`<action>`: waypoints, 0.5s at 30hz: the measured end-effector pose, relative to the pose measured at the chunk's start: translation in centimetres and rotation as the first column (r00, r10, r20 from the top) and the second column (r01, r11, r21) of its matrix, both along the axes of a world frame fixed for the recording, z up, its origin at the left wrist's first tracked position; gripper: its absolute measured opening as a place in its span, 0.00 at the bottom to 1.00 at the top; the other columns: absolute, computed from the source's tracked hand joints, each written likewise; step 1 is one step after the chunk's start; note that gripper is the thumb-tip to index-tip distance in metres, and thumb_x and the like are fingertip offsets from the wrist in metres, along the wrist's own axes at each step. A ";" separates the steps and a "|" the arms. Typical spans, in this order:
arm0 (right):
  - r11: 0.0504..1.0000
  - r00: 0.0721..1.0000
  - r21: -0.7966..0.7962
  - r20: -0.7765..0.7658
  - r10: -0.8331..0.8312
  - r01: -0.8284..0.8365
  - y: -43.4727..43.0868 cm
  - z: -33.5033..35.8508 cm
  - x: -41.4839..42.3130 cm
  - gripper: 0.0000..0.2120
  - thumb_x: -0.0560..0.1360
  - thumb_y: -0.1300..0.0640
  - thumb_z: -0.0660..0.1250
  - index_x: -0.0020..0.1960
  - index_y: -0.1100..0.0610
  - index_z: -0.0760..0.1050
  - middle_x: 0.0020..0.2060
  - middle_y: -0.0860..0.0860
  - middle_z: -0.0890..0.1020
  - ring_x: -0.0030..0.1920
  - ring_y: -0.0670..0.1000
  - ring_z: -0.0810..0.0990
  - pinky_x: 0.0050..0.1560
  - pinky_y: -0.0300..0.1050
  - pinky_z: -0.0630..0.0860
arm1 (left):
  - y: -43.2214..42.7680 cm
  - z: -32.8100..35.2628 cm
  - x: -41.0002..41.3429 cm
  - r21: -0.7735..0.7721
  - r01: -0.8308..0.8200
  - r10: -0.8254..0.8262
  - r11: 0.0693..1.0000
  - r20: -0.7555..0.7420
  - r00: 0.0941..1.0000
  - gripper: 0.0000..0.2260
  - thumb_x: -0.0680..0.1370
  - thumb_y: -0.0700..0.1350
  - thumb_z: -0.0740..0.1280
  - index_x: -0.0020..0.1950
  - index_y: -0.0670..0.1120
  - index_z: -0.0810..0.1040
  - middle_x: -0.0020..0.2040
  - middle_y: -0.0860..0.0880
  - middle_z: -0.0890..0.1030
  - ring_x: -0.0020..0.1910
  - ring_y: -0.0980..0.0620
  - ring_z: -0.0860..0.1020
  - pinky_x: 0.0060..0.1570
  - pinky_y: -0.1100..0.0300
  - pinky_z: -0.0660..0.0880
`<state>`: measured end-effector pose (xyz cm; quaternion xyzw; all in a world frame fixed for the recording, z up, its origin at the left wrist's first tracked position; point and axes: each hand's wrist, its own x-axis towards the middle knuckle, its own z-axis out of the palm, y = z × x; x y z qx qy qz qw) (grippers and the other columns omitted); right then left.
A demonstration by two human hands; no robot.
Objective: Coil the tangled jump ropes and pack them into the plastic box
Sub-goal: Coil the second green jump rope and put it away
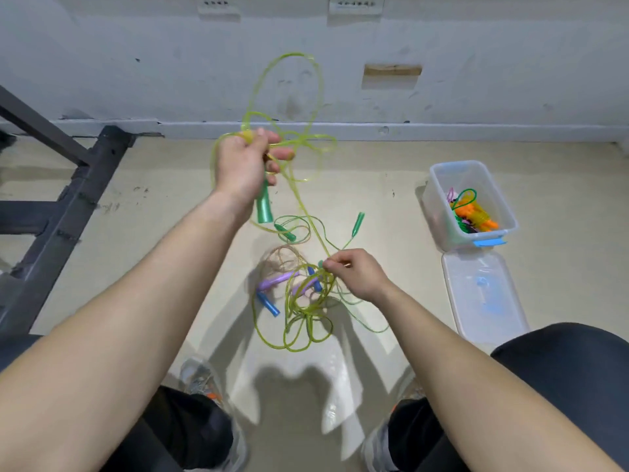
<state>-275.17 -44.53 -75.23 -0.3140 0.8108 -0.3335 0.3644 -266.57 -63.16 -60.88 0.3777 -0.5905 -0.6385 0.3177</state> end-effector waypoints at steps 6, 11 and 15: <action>0.957 0.957 -0.129 -0.098 -0.272 0.259 0.4 3.0 -3.2 0.17 0.80 0.51 0.65 0.35 0.56 0.79 0.31 0.50 0.82 0.35 0.51 0.80 0.39 0.42 0.70 | -2.4 -5.6 3.1 -0.231 -0.018 0.092 0.973 0.315 0.944 0.12 0.85 0.47 0.58 0.46 0.50 0.77 0.42 0.49 0.82 0.31 0.54 0.75 0.26 0.66 0.69; 0.908 0.878 -0.198 0.397 -0.269 0.368 -2.6 10.3 -4.5 0.14 0.84 0.52 0.61 0.42 0.57 0.74 0.29 0.49 0.74 0.25 0.49 0.77 0.28 0.40 0.76 | 0.0 -9.1 4.1 -0.359 0.315 -0.102 0.879 0.504 0.858 0.09 0.78 0.54 0.62 0.42 0.58 0.81 0.40 0.59 0.83 0.38 0.53 0.82 0.46 0.58 0.77; 0.895 0.818 -0.247 0.542 -0.191 0.372 -4.5 15.4 -5.1 0.13 0.84 0.50 0.61 0.43 0.53 0.74 0.29 0.47 0.76 0.26 0.43 0.78 0.27 0.36 0.76 | 3.3 -8.8 2.6 -0.210 0.387 -0.272 0.898 0.428 0.862 0.11 0.82 0.52 0.62 0.44 0.56 0.81 0.45 0.58 0.84 0.40 0.55 0.80 0.36 0.61 0.74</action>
